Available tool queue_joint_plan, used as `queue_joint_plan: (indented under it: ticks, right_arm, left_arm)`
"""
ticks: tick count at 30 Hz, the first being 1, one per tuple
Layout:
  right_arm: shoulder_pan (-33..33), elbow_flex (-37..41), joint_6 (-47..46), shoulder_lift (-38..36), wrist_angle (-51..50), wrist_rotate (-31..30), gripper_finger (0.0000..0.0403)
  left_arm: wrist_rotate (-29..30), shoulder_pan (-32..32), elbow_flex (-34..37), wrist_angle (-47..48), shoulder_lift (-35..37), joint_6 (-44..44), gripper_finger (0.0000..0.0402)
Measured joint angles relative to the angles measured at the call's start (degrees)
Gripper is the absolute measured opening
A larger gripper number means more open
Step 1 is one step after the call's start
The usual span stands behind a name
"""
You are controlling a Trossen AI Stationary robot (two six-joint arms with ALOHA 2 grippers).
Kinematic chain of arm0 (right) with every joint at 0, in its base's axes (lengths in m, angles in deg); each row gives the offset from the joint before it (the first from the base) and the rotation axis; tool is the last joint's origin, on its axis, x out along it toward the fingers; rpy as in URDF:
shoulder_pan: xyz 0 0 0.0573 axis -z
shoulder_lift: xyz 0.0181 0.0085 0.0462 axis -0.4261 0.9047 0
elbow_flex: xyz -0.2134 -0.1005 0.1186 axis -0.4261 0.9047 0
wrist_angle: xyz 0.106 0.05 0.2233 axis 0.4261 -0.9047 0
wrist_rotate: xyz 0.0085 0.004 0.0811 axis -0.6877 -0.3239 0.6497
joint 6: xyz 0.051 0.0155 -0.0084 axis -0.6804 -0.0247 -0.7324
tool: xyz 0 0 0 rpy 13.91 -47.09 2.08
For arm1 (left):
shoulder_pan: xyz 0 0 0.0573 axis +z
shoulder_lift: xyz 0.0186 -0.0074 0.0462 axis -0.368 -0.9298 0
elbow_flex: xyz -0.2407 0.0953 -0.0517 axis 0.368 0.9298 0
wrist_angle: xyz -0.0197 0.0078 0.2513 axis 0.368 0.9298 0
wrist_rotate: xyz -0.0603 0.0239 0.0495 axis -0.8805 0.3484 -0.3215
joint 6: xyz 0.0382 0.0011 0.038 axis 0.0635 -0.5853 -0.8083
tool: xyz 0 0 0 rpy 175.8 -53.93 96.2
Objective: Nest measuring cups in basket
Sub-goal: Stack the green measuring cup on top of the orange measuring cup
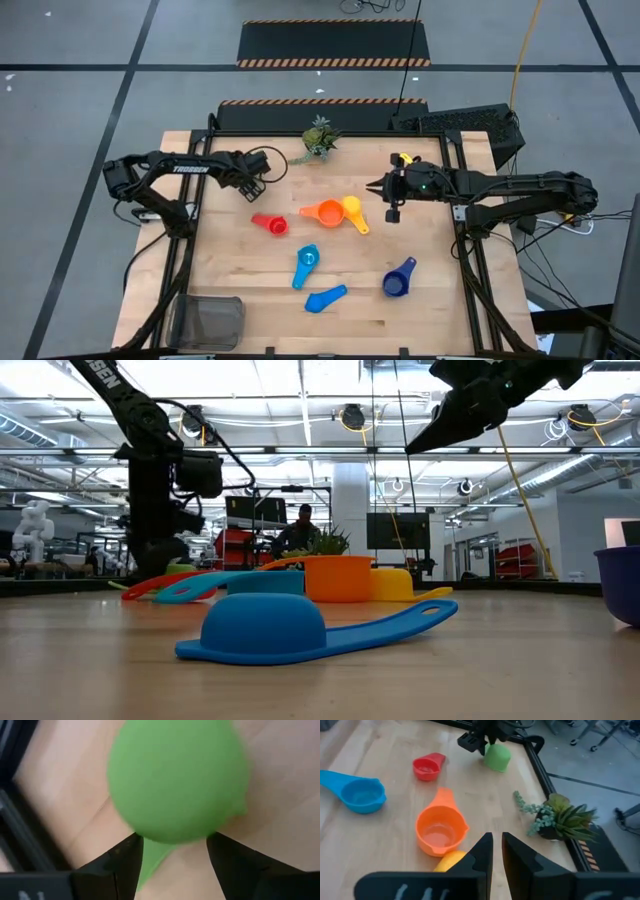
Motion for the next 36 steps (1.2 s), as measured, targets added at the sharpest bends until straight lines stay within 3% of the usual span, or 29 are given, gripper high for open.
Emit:
queue_joint_plan:
  ticks: [5, 8, 13, 18, 23, 28, 32, 36]
  right_arm:
    - [0.0, 0.0, 0.5, 0.0, 0.0, 0.0, 0.0035]
    - [0.0, 0.0, 0.5, 0.0, 0.0, 0.0, 0.0035]
    - [0.0, 0.0, 0.5, 0.0, -0.4, 0.0, 0.0035]
    - [0.0, 0.0, 0.7, 0.0, -0.8, 0.0, 0.0035]
    - [0.0, 0.0, 0.7, 0.0, -1.4, 0.0, 0.0035]
    - [0.0, 0.3, 0.8, 0.0, -1.4, 0.0, 0.0035]
    - [0.0, 1.8, 2.3, 0.0, -1.2, -0.2, 0.0035]
    - [0.0, 2.5, 3.7, 0.0, -1.2, -0.4, 0.0035]
  left_arm:
    - [-8.8, 0.0, 0.0, -8.2, 0.0, -2.3, 0.0202]
    - [-11.0, -0.5, -0.2, -10.9, 0.0, -3.5, 0.0194]
    - [-10.6, -2.4, -4.2, -2.9, 0.0, -3.9, 0.0184]
    - [-3.3, -7.2, -8.6, 6.8, 0.1, -5.7, 0.0183]
    - [1.1, -13.7, -7.2, 10.1, 0.1, -13.4, 0.0202]
    - [9.1, -20.6, -1.9, 7.1, 0.1, -25.0, 0.0234]
    - [16.1, -22.8, 2.4, 2.8, 0.1, -26.5, 0.0256]
    - [17.5, -23.4, 5.1, 1.0, 0.1, -27.5, 0.0259]
